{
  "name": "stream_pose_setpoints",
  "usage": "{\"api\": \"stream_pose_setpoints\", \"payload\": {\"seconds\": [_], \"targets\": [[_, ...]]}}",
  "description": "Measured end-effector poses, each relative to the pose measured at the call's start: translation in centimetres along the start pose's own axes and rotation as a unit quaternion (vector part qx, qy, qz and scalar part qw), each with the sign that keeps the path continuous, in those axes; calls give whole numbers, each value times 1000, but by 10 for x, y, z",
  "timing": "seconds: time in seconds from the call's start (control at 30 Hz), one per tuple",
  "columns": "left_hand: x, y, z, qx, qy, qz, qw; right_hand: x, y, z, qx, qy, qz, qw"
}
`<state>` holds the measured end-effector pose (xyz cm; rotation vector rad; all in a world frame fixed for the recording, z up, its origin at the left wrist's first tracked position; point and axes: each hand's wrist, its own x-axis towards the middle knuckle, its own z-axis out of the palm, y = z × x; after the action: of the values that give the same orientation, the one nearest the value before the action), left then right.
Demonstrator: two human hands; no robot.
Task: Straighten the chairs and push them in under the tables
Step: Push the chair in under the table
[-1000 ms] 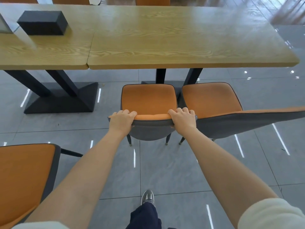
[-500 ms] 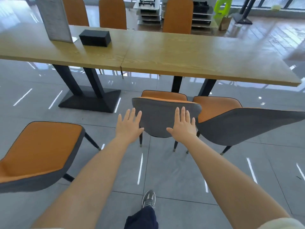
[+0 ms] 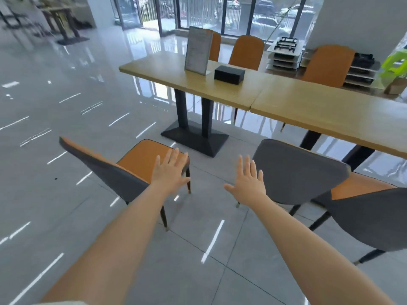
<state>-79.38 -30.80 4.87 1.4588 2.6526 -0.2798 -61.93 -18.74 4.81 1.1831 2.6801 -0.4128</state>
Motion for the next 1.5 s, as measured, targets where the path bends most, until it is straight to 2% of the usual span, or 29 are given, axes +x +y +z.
{"api": "stream_pose_setpoints", "payload": {"seconds": [0.17, 0.43, 0.63, 0.87, 1.2, 1.37, 1.5], "targets": [[-25, -104, 18, 0, -3, -27, 1000, 6, -104, 18, -9, 13, -25, 1000], [-45, -291, 48, -10, -15, 1, 1000, 11, -293, 55, 35, 20, 4, 999], [-42, -382, 53, -14, -4, 6, 1000, 24, -386, 70, 34, 5, -9, 999], [10, -426, 74, -8, 3, 37, 999, 76, -428, 88, 22, -12, -12, 1000], [102, -464, 112, 11, -67, 96, 993, 167, -452, 111, 9, -66, -21, 998], [133, -472, 114, 17, -93, 160, 983, 186, -456, 121, 20, -118, 4, 993], [154, -484, 113, 28, -122, 230, 965, 194, -457, 129, 15, -120, 20, 992]]}}
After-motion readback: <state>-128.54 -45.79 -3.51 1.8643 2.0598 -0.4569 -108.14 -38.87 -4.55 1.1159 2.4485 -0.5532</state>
